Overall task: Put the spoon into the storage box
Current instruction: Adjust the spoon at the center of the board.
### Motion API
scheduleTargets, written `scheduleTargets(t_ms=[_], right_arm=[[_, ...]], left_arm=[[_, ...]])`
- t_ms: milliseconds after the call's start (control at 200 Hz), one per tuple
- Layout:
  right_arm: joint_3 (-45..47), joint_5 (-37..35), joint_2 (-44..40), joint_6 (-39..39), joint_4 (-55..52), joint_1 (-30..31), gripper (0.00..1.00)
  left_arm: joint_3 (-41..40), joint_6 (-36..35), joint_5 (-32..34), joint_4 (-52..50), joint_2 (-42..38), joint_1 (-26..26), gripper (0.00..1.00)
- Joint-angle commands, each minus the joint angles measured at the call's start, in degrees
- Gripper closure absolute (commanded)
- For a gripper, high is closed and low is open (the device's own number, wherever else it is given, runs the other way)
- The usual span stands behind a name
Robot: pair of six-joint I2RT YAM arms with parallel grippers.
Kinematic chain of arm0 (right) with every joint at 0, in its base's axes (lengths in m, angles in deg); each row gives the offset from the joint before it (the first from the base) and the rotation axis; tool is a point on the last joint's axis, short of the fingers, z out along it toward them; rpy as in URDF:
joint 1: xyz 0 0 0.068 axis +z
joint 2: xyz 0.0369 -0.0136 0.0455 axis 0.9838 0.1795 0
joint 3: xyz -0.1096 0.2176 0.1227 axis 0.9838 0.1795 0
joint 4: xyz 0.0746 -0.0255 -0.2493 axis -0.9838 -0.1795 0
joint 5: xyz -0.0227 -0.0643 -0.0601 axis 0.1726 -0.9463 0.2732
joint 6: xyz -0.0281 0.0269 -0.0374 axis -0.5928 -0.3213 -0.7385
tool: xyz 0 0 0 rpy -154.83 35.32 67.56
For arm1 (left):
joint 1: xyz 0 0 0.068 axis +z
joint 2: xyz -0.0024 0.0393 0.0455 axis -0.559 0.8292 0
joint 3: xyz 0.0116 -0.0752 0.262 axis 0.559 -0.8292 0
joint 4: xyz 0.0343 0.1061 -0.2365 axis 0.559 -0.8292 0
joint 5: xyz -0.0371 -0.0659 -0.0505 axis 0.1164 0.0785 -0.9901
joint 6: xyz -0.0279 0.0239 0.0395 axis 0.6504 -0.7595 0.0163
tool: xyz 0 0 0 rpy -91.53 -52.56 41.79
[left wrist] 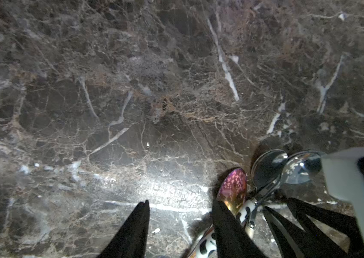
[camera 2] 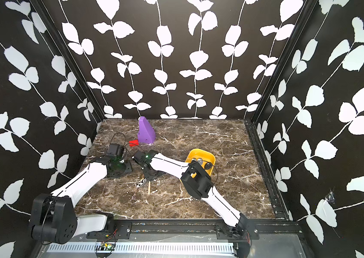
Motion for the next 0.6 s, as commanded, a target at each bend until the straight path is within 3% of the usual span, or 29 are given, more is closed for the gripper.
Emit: scheduleTargets(t_ms=[0, 175, 385, 595], right_arm=[[1.9, 0.3, -4.9, 0.5, 4.0, -0.2, 0.63], [-0.4, 4.2, -3.1, 1.4, 5.5, 0.2, 0.57], [-6.8, 5.7, 2.7, 1.1, -0.3, 0.4, 0.57], [-7.6, 7.6, 4.5, 0.9, 0.3, 0.6, 0.55]], left_arm=[[-1.1, -0.7, -1.2, 0.8, -0.8, 0.4, 0.49], [-1.4, -0.7, -1.1, 0.6, -0.9, 0.4, 0.5], [-0.7, -1.6, 0.7, -0.8, -1.8, 0.4, 0.5], [-0.2, -2.0, 0.7, -1.3, -1.6, 0.4, 0.5]])
